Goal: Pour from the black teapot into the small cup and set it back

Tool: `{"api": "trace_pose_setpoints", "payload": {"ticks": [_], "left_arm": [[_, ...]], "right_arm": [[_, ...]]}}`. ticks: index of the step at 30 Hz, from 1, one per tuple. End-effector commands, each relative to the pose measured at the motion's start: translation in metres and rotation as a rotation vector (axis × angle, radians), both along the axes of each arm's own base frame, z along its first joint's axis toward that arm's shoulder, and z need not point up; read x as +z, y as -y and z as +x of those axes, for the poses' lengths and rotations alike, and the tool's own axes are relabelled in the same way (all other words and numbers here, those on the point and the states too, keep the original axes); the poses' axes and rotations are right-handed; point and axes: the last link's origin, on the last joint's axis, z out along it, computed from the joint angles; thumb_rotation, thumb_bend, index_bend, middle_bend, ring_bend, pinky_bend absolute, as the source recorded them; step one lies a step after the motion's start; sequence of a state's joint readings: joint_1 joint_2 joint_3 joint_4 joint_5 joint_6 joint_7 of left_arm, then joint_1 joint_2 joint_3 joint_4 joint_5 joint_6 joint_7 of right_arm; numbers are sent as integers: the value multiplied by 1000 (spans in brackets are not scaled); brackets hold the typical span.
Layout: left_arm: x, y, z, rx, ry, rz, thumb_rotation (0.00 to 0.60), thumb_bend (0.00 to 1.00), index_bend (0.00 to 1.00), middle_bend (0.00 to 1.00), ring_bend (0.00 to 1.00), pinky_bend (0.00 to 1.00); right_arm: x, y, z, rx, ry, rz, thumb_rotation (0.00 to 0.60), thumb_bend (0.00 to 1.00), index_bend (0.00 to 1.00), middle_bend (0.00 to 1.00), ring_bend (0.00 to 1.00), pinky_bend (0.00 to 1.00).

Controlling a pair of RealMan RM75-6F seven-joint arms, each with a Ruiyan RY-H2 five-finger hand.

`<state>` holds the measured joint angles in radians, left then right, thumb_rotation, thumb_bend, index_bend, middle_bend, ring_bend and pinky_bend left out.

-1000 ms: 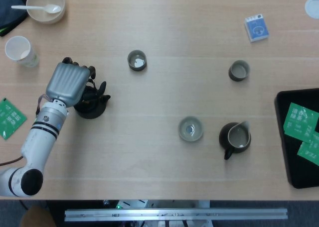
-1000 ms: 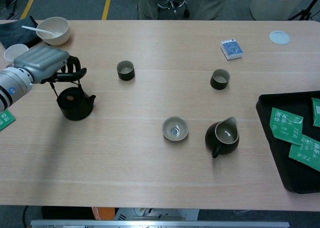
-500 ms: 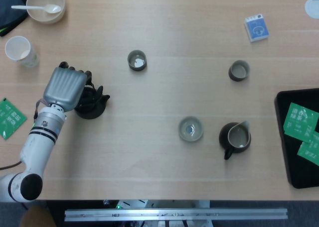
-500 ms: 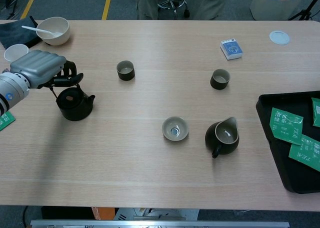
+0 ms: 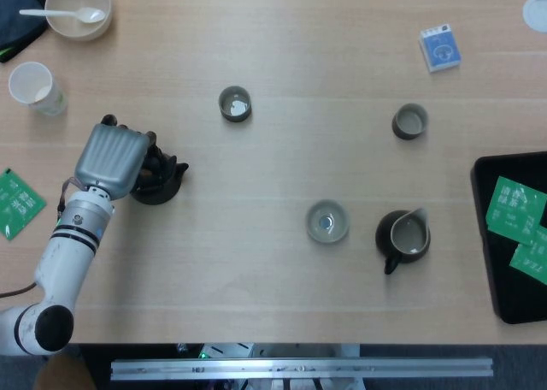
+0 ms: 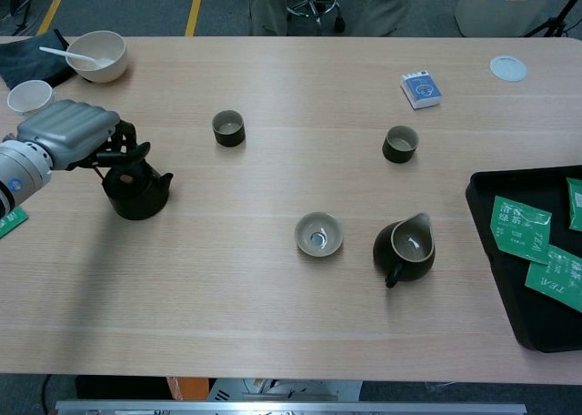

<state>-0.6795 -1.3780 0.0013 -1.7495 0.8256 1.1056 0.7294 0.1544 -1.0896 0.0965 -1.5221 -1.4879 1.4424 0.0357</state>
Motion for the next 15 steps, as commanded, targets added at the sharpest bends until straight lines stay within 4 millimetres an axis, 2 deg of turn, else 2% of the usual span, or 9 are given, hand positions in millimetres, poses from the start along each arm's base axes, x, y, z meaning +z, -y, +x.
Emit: {"api": "trace_pose_setpoints", "payload": {"ticks": [1, 10, 15], "left_arm": [[-1, 0, 1, 2, -2, -5, 1, 357, 426, 517, 428, 225], [-7, 1, 9, 10, 13, -20, 1, 358, 428, 524, 432, 226], [-9, 1, 13, 11, 7, -23, 0, 358, 430, 571, 468, 226]], "right_arm": [[0, 0, 0, -1, 0, 1, 600, 433, 264, 313, 194, 126], [0, 0, -2, -5, 2, 2, 600, 433, 265, 313, 194, 126], [0, 1, -4, -11, 2, 3, 600, 433, 264, 312, 194, 126]]}}
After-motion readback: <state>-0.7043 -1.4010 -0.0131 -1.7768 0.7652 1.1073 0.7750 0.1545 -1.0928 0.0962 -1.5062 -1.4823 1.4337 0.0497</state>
